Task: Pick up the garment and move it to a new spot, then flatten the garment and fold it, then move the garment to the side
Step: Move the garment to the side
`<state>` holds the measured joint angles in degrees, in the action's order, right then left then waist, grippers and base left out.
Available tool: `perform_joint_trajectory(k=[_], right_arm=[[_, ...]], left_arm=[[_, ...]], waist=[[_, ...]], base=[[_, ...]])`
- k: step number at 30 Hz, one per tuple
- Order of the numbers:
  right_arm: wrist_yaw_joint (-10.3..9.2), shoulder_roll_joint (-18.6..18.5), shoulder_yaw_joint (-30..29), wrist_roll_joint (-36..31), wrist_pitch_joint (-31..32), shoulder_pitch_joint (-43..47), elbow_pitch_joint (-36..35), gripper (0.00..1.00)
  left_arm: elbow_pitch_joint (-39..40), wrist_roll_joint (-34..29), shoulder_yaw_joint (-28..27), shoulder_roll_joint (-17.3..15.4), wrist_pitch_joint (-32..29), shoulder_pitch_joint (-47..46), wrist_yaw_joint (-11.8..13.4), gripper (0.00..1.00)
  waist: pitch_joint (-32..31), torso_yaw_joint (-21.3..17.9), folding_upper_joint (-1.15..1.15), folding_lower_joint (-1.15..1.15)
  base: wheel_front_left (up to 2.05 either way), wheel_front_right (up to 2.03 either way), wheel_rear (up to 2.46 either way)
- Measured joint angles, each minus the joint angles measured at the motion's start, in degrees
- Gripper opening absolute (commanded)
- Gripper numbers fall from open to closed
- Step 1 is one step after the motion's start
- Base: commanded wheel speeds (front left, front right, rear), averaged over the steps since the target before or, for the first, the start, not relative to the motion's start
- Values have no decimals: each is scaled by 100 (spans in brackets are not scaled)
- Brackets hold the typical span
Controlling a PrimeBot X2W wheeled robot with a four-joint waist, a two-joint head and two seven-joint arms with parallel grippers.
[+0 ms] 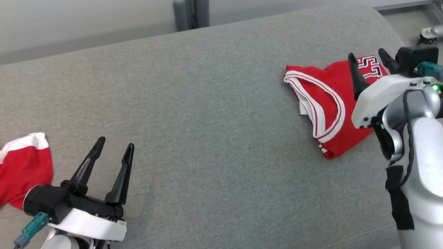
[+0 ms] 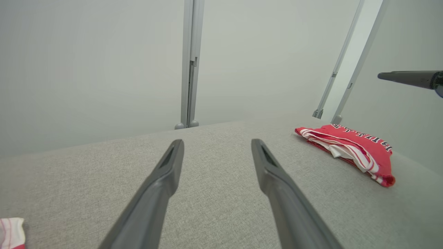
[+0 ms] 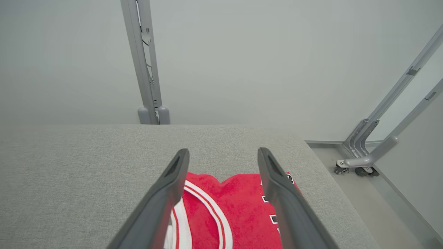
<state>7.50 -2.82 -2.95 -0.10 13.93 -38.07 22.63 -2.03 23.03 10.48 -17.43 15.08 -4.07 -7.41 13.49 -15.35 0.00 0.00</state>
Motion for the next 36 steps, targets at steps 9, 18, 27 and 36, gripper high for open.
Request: perform_joint_trajectory(k=[9,18,27,36], right_arm=[[0,7,347,437,-577,750,-278,100],[0,0,104,579,-1508,1717,-441,100],[-1,0,-80,690,-2436,2637,-481,100],[-1,8,174,879,-2832,3300,-545,100]], left_arm=[[-259,-97,-341,285,1,55,42,100],[-430,-256,-671,512,1,233,74,100],[-505,-354,-918,710,1,455,85,100],[-513,-487,-1096,869,1,630,56,100]], waist=[[-505,510,0,0],[-1009,1240,0,0],[-1375,1758,0,0],[-1475,1891,0,0]], base=[[0,0,0],[0,0,0],[0,0,0],[0,0,0]])
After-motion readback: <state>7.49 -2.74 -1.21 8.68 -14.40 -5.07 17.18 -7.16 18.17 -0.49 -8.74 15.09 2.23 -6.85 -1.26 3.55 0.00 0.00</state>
